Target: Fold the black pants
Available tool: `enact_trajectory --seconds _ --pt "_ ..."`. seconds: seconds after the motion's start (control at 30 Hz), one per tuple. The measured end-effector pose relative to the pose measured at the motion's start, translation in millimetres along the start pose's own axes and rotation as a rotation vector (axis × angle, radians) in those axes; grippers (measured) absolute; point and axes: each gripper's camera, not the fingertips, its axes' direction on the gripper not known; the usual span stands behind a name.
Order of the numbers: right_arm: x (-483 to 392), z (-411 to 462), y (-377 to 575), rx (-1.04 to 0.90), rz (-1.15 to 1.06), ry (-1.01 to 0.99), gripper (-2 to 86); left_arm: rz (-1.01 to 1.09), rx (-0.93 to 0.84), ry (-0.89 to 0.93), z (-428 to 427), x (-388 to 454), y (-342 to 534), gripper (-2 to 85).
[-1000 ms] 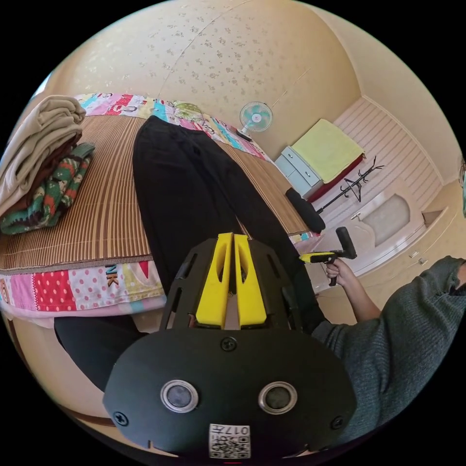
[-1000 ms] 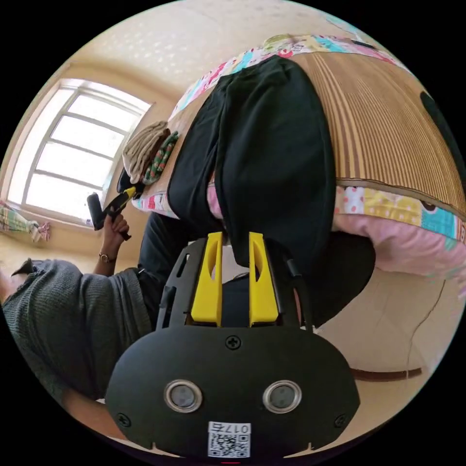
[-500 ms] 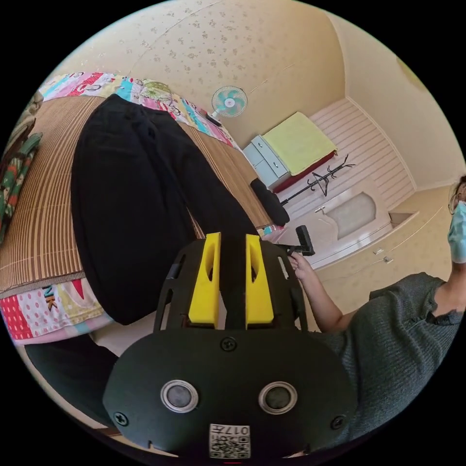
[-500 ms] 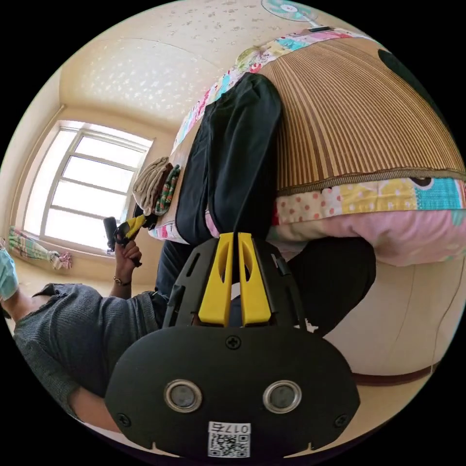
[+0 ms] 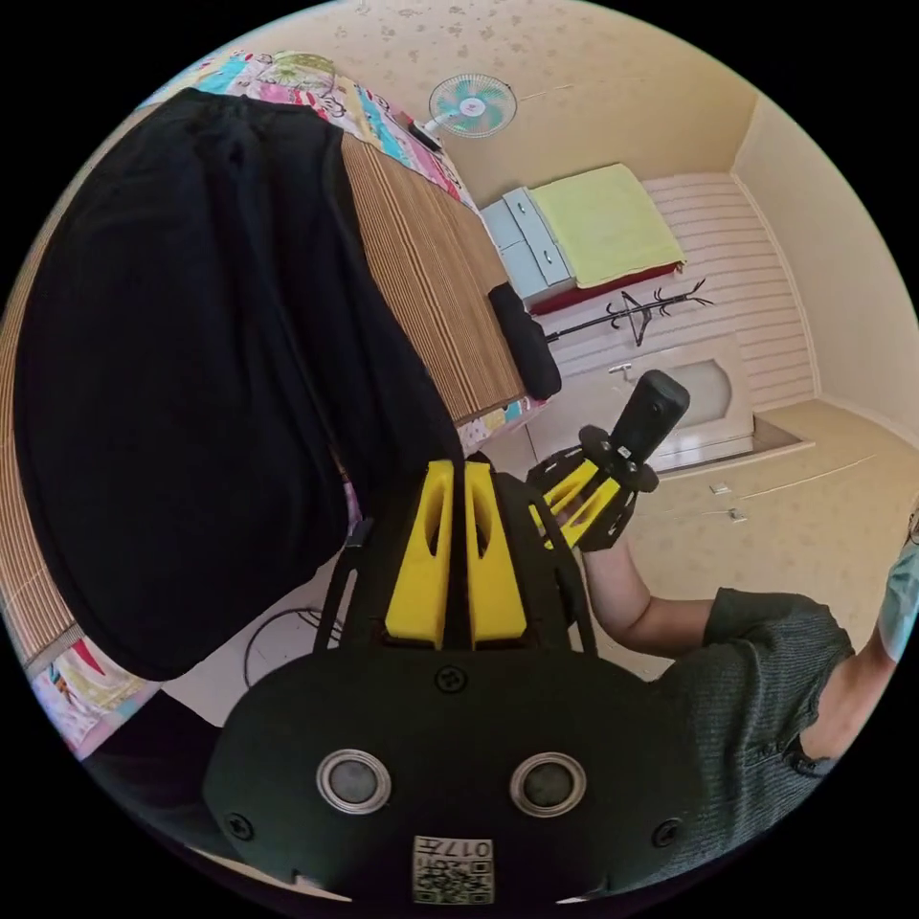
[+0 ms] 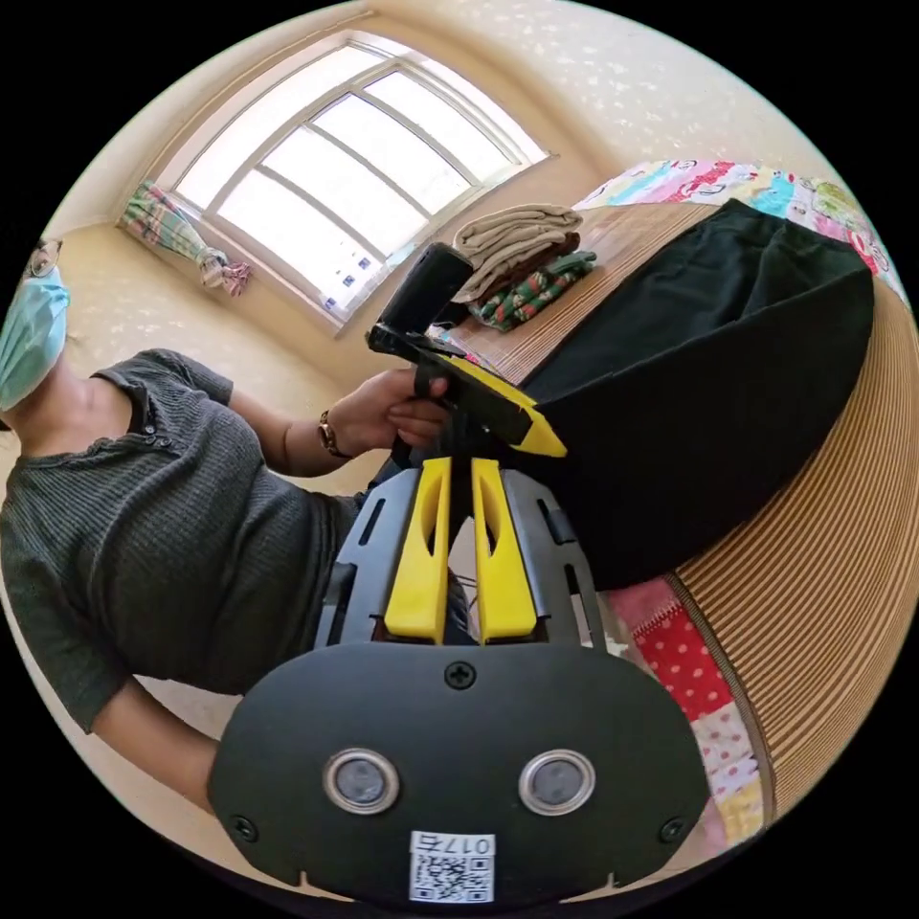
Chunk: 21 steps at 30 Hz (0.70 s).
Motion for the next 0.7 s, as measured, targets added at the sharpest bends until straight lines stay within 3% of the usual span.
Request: enact_trajectory --seconds 0.07,0.23,0.37,0.47,0.53,0.6,0.7 --pt "49.0 -25.5 -31.1 0.011 0.157 0.218 9.1 -0.006 0.019 0.007 -2.2 -5.3 4.7 -0.4" --pt "170.5 -27.6 -150.3 -0.052 0.383 0.516 17.4 0.005 0.035 0.03 2.4 -7.7 8.0 -0.6" --pt "264.9 -21.3 -234.0 0.014 0.635 0.666 18.2 0.051 0.033 -0.013 6.9 -2.3 8.8 -0.7" --pt "316.1 -3.8 -263.3 -0.117 0.744 0.802 16.5 0.071 0.04 -0.008 7.6 -4.4 9.6 -0.7" --pt "325.0 0.6 -274.7 -0.168 0.777 0.903 10.1 0.076 0.061 0.025 3.2 -13.3 11.2 -0.7" --pt "292.8 -2.8 -293.6 -0.043 0.725 1.019 4.2 0.077 0.082 0.079 -4.4 -27.8 16.0 -0.7" --pt "186.9 19.7 -333.3 0.19 0.366 1.02 3.0 0.081 0.191 0.264 -24.1 -71.3 49.4 -0.8"
